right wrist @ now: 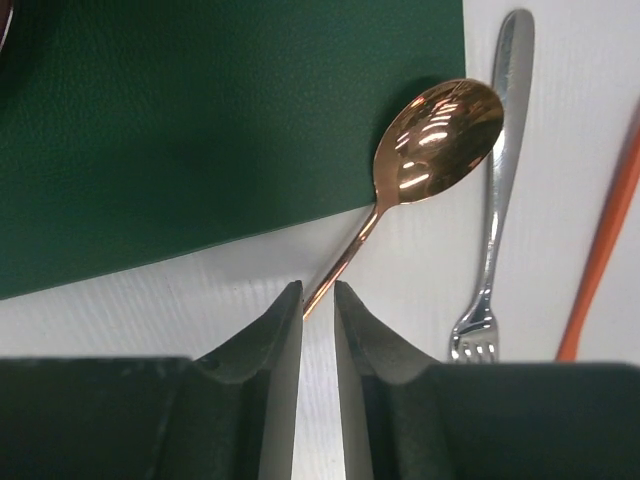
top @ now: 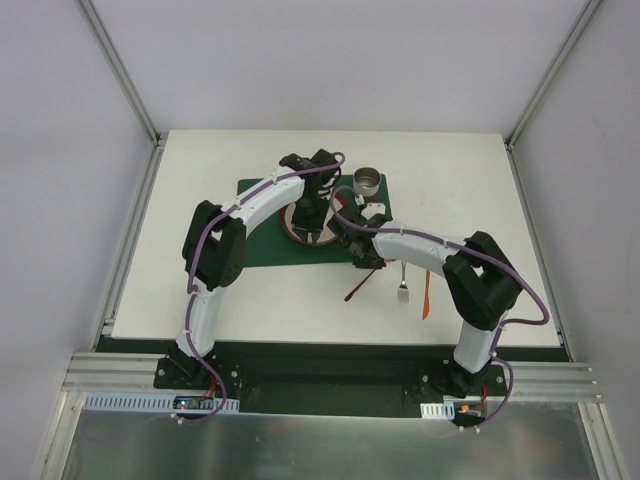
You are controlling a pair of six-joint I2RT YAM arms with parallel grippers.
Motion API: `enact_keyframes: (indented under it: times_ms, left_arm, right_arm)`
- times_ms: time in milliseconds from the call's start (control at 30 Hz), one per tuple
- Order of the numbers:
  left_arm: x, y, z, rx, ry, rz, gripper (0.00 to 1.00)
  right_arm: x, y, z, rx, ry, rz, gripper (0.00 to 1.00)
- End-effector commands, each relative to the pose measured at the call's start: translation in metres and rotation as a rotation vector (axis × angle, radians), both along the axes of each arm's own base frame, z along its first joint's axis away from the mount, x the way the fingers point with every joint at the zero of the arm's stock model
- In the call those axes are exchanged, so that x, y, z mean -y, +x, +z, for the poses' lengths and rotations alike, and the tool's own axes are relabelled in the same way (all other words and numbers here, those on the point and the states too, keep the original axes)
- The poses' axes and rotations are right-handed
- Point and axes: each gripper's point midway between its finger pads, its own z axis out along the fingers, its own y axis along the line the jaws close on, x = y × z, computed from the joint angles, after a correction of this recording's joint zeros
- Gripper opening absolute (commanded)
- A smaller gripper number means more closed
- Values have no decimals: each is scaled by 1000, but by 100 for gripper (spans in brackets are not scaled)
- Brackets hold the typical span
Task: Set the dinner table for one person
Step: Pick up the spoon from the center of the board.
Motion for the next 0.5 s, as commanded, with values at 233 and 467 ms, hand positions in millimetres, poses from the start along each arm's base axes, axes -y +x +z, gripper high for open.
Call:
enact_keyframes:
  times_ms: [233,467]
  left_arm:
    - [-11,-12,25,38,13,-10,26]
    - [-11,-13,21,25,19,-9,25]
  right_arm:
    - [-16,0,0,105,163,-198,25]
    - [-4,-5,4,165,162,-274,27]
